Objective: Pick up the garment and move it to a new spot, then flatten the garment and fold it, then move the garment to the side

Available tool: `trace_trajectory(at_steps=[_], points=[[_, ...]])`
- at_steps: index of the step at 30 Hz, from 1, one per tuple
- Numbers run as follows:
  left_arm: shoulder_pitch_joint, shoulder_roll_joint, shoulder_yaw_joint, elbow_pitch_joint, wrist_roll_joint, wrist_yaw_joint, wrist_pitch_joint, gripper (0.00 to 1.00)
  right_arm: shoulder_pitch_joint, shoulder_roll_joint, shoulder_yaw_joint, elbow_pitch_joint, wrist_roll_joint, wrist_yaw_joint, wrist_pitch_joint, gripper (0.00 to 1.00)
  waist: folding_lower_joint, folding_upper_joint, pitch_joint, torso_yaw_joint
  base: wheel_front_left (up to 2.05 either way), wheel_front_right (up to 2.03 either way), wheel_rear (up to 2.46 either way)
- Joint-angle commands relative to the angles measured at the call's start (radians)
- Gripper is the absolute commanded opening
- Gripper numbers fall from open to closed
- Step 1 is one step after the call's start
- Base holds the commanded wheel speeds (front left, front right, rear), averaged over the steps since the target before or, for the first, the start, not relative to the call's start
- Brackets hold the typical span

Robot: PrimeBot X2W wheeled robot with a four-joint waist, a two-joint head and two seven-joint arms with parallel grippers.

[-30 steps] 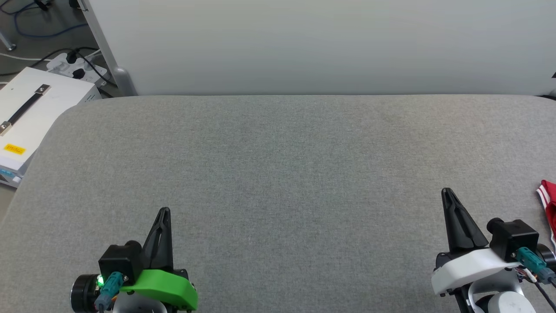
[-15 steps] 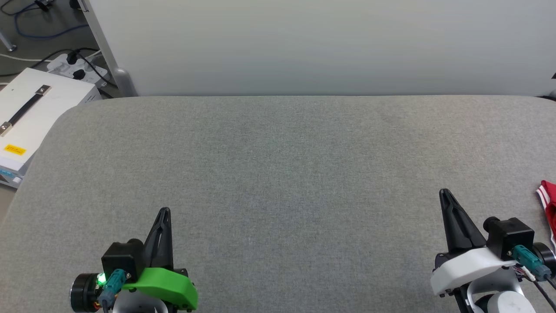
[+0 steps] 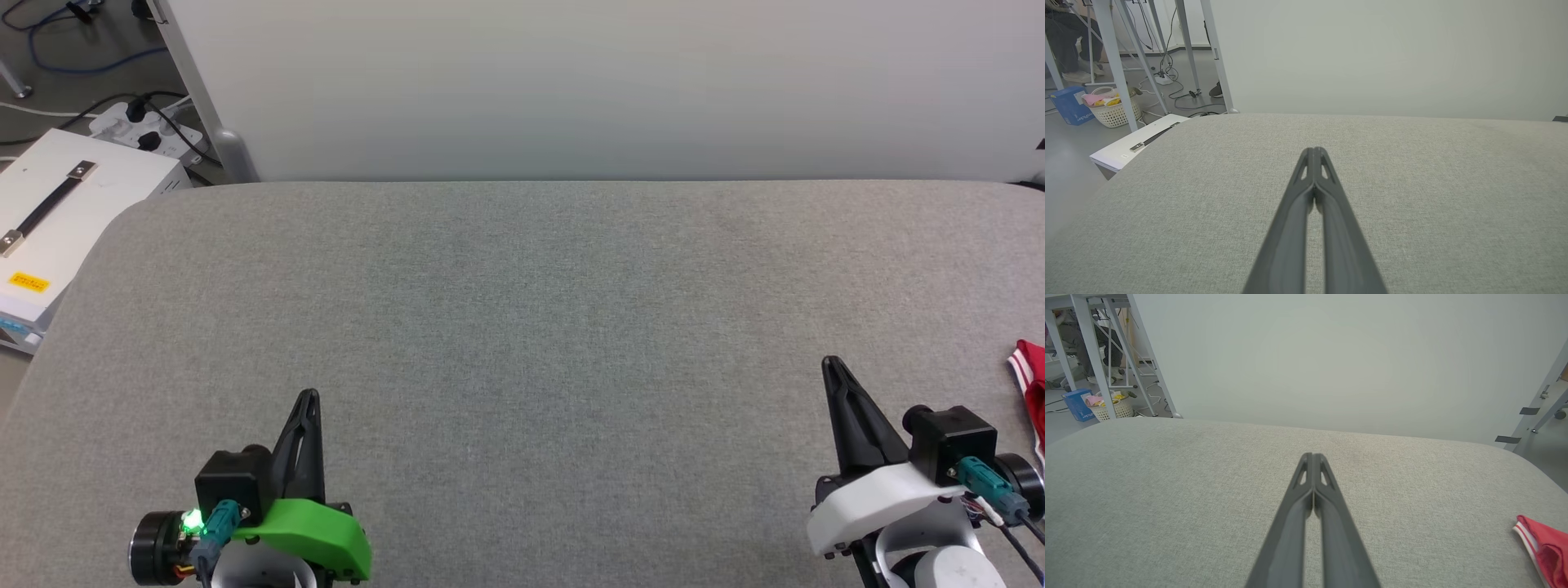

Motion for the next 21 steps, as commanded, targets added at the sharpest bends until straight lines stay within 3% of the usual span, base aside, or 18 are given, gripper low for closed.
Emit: trace_trajectory(at_steps=[1,21], points=[[-0.019,-0.006,0.003,-0.006,0.011,0.008,0.009,0.0,0.004,0.002,0.0,-0.007,-0.009,0.0,0.006,0.0,0.0,0.0067,0.0,0.0,0.0,0.0,0.0],[-0.026,-0.01,0.005,-0.017,0.043,0.024,0.049,0.0,0.005,0.004,0.001,-0.017,-0.036,-0.001,0.043,0.0,0.0,0.0086,-0.004,0.001,0.0,0.0,0.0]])
